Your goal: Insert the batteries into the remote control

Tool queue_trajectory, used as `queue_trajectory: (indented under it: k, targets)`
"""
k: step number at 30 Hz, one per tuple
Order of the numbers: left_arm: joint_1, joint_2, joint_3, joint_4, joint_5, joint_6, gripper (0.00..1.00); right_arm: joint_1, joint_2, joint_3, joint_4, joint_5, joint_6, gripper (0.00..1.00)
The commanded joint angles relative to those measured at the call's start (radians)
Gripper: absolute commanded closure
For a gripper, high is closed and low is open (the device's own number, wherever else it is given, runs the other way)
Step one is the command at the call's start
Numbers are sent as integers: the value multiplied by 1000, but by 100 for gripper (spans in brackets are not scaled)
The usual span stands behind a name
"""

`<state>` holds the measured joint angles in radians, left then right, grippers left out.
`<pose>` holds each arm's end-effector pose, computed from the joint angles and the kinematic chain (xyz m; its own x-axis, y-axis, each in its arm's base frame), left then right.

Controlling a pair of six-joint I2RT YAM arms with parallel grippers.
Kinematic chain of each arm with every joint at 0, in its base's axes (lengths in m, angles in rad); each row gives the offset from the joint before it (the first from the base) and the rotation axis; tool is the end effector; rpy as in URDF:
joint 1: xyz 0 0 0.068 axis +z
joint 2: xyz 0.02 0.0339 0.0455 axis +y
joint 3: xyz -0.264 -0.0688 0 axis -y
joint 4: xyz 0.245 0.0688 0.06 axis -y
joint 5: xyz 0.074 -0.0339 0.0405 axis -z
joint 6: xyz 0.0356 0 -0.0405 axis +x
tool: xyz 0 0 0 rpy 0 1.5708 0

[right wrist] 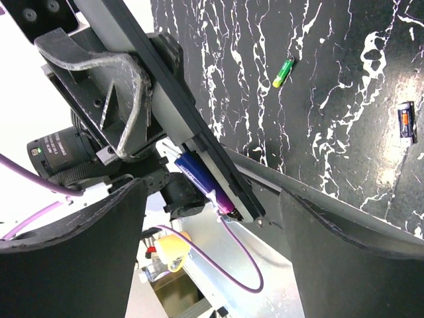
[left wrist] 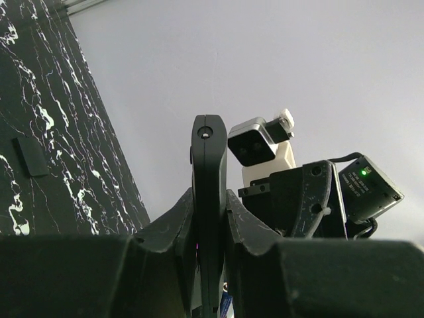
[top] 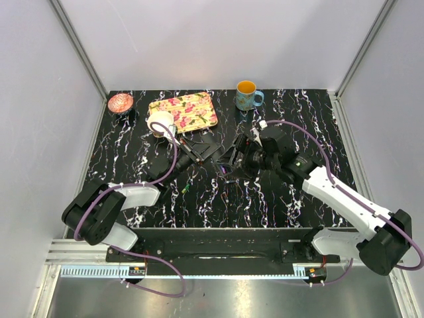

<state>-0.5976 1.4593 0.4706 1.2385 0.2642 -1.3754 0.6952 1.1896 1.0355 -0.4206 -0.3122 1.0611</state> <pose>0.2266 -0.1655 0.2310 -0.6983 -0.6702 -0.2515 0.3465 -0.0092 -0.9380 0.1955 0.1773 0.3216 -0.9086 0.3239 -0.2638 -0.0296 0.5799 0.8141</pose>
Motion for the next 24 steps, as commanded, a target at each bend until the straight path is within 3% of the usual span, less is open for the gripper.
queue_trajectory:
  k: [1,24]
  targets:
    - [-2,-37,0,108,-20,18,100,-19,8,-15,109,-48,54,11]
    - [-2,-37,-9,138,-20,10,100,-51,31,-81,192,-85,89,30]
